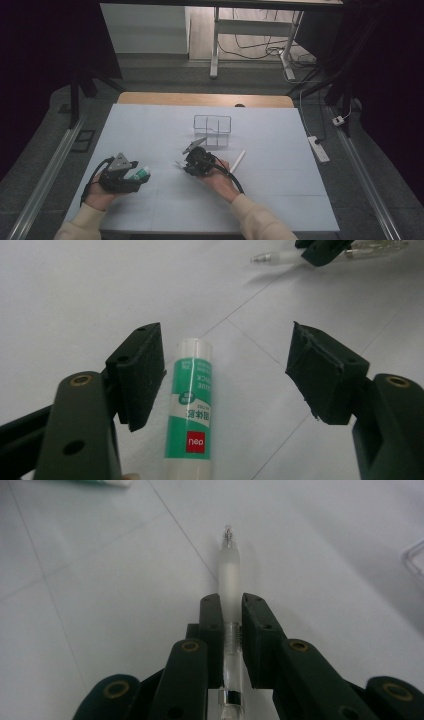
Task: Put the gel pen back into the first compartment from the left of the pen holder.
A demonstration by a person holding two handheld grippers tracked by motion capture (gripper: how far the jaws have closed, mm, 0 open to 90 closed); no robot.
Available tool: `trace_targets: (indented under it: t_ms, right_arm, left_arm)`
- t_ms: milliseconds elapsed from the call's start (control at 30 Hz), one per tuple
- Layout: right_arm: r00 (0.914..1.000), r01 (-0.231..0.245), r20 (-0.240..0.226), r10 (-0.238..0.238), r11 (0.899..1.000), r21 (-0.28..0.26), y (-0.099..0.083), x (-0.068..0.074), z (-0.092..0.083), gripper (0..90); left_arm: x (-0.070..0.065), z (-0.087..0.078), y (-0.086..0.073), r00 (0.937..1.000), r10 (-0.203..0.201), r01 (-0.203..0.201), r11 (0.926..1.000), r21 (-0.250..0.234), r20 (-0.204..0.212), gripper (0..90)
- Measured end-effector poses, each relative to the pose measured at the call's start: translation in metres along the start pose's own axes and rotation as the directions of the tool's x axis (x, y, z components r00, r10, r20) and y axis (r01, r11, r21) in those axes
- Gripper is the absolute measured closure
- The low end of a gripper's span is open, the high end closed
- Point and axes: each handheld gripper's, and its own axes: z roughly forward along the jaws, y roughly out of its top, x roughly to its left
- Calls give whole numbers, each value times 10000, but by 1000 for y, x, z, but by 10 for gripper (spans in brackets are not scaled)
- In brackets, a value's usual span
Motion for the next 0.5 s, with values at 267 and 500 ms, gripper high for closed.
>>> trace_targets:
  t_ms: [267,500]
  right_arm:
    - [9998,-125,-190,107,9952,-970,2,-4,-18,789]
    - [9995,-205,-257,166,9872,-1583,3,-8,-32,789]
  left_arm:
    - [0,0,0,10000,9,-9,10000,5,-1,310]
    - [1,1,0,10000,-43,43,10000,-51,-6,311]
